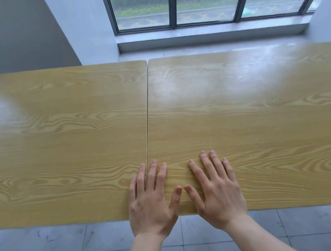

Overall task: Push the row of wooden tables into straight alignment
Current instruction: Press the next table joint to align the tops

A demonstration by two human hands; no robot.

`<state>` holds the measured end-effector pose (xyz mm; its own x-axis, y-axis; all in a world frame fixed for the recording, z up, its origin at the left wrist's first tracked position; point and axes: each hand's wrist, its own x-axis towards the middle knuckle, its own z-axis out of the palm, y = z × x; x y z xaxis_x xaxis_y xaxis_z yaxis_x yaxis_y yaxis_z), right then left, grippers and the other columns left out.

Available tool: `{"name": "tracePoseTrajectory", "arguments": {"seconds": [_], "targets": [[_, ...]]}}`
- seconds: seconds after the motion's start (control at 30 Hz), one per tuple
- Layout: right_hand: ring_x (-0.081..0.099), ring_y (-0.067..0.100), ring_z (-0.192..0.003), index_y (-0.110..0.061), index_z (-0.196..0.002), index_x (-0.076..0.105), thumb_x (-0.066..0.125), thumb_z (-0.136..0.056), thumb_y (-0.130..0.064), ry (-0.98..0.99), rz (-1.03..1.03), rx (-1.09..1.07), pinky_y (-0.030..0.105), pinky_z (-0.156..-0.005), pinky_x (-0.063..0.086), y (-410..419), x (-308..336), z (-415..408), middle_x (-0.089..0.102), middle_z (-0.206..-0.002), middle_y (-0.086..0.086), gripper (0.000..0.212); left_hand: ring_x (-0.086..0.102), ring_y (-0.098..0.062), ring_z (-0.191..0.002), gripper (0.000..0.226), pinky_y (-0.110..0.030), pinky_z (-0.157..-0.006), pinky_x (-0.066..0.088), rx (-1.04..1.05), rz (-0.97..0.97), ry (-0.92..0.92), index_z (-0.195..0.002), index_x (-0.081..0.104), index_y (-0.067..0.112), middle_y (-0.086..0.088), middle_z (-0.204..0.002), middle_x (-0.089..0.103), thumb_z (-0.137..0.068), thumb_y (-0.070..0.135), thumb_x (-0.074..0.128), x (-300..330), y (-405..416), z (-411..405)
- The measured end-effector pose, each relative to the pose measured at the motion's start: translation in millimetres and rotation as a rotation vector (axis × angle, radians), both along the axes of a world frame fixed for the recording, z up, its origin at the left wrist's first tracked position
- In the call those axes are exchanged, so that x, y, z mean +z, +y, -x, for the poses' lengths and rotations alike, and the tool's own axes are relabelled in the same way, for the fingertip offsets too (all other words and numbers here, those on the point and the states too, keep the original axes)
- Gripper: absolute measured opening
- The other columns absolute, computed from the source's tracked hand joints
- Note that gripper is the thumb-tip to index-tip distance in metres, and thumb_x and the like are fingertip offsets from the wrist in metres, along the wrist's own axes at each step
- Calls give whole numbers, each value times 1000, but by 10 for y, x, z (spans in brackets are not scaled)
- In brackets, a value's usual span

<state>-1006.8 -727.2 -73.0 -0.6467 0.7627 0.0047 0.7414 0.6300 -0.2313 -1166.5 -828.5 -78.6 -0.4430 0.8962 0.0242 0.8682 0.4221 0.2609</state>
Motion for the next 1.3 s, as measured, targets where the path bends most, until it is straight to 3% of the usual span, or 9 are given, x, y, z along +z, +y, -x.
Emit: {"name": "tracePoseTrajectory", "arguments": {"seconds": [0.2,0.4,0.5,0.6,0.8,0.93,1.3], "targets": [[33,29,-154,-27,-150,52,24,-104,-67,43,11,-73,51,-122,25,399,407,268,46,-160,10,68,31,-25,-154,69,-49,-123,18,-15,-59,-59,-156,38,34,5,-163,40,-100,72,22,418,293,449],[26,26,-157,-33,-158,40,13,-99,-75,96,26,-173,48,-127,23,1326,932,786,36,-167,8,77,30,-24,-152,72,-50,-121,26,-5,-117,-34,-155,36,37,5,-162,40,-97,74,14,1102,1342,1291],[18,23,-159,-35,-160,34,10,-94,-76,96,60,-188,44,-128,17,1779,1092,1007,29,-170,6,81,26,-22,-154,77,-48,-123,24,-13,-110,-48,-157,29,39,7,-166,34,-94,76,6,1313,1835,1537],[14,23,-160,-36,-161,30,6,-90,-76,108,92,-207,43,-129,14,2289,1144,1194,24,-172,6,85,24,-20,-155,76,-46,-124,21,-16,-69,-43,-158,25,40,9,-168,30,-93,75,11,1381,2280,1751],[11,22,-160,-36,-161,27,13,-95,-74,83,142,-202,44,-128,13,3192,1077,1573,22,-172,5,78,27,-19,-152,75,-44,-124,19,11,12,-51,-158,23,39,11,-165,33,-92,74,21,1248,3102,2138],[7,21,-161,-36,-162,24,16,-101,-71,51,168,-197,42,-129,8,3612,926,1837,17,-173,4,72,21,-18,-155,76,-44,-125,17,-15,34,-83,-160,21,36,11,-169,25,-94,73,27,1040,3565,2356],[5,21,-161,-33,-163,24,20,-102,-67,-39,174,-260,43,-129,4,4430,429,2369,18,-173,6,70,17,-19,-157,79,-41,-128,9,-264,90,-153,-162,20,35,7,-169,27,-95,75,32,284,4738,2701]]}}
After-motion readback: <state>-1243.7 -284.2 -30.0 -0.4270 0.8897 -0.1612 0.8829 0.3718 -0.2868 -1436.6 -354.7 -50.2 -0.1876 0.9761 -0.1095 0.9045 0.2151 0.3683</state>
